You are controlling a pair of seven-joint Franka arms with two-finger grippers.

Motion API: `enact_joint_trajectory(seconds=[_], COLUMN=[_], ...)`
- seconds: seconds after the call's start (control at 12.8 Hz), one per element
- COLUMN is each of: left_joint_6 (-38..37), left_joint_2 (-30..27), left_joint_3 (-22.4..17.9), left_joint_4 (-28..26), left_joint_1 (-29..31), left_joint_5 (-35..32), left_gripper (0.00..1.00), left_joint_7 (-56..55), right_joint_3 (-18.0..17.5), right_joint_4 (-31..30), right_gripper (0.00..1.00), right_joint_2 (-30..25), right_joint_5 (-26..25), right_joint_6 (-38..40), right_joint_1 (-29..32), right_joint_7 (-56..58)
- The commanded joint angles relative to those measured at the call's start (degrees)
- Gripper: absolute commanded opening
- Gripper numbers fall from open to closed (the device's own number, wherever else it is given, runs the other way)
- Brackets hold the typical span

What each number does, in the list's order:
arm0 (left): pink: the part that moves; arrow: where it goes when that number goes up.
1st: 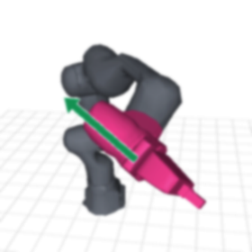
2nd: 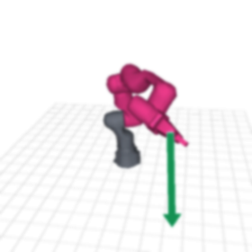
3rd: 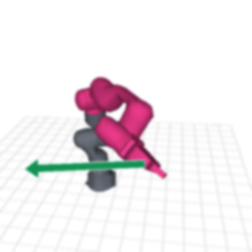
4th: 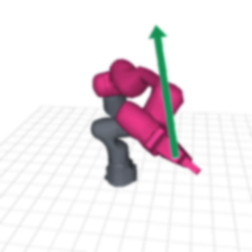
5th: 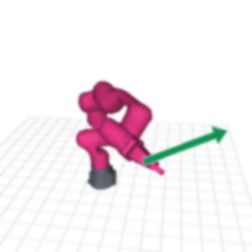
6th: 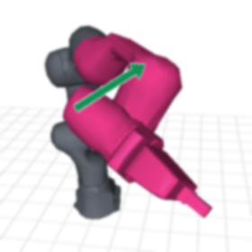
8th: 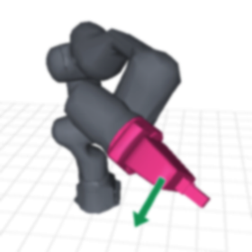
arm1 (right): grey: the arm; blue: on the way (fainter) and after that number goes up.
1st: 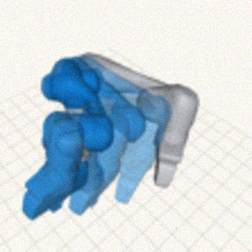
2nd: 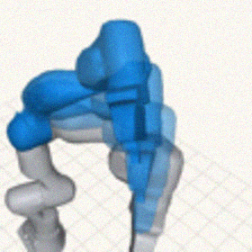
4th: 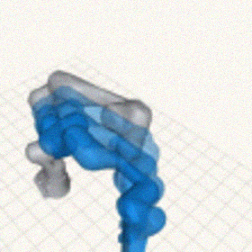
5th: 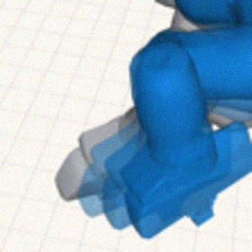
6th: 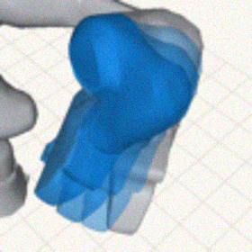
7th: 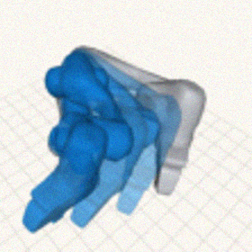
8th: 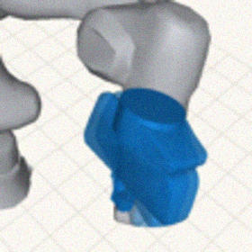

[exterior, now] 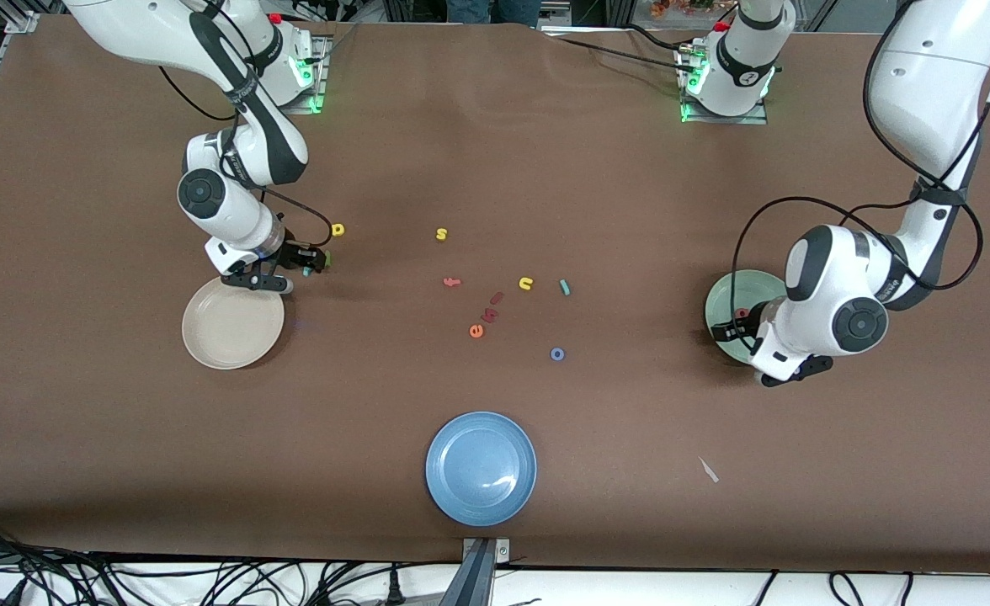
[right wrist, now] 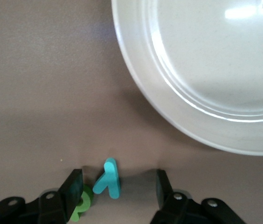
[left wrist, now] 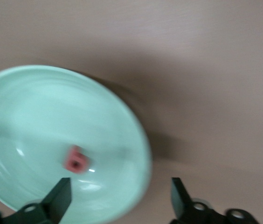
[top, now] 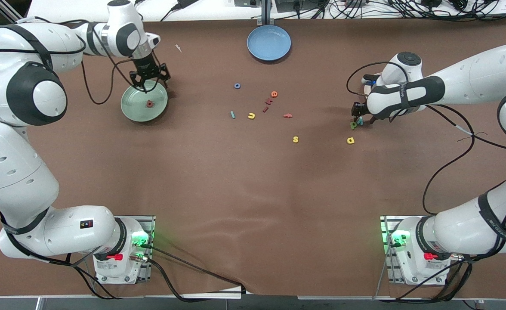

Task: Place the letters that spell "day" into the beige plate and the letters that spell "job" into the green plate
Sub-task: 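Grasp the blue ring with the left gripper while the right gripper grasps cyan letter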

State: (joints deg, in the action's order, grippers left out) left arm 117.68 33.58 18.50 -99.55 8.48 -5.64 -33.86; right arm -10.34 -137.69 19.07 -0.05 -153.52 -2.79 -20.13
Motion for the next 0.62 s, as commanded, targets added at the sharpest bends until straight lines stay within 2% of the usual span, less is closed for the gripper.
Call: enact_joint_trajectory(seconds=[0.0, 0.23, 0.31, 0.47, 0.54], left_joint_6=[-1.22, 0.35, 3.32, 11.84, 12.92], left_joint_2=[0.95, 9.72, 11.93, 14.57, 15.19], left_joint_3=[2.77, 2.59, 2.24, 0.84, -1.52], left_joint_4=[5.05, 17.51, 19.38, 19.57, 19.66], left_joint_1=[-4.06, -12.76, -15.13, -19.18, -21.72], left_joint_5=[0.98, 1.25, 0.72, 0.54, 0.54], left_gripper=[1.00, 1.00, 1.00, 1.00, 1.00], left_joint_7=[-14.86, -29.29, -32.73, -34.69, -35.22], right_joint_3=[-0.65, -0.65, -0.65, -0.74, -0.74], right_joint_4=[-0.04, -0.13, -0.13, -0.13, -0.13], right_gripper=[0.72, 0.72, 0.70, 0.64, 0.59], right_joint_2=[0.00, 1.76, 1.67, 1.67, 1.58], right_joint_5=[0.05, 0.05, -0.04, 0.05, -0.04], right_joint_6=[-0.98, -3.44, -3.45, -3.36, -3.27], right_joint_1=[1.30, 1.30, 1.30, 1.30, 1.30], right_joint_7=[1.32, 1.06, 0.97, 0.80, 0.71])
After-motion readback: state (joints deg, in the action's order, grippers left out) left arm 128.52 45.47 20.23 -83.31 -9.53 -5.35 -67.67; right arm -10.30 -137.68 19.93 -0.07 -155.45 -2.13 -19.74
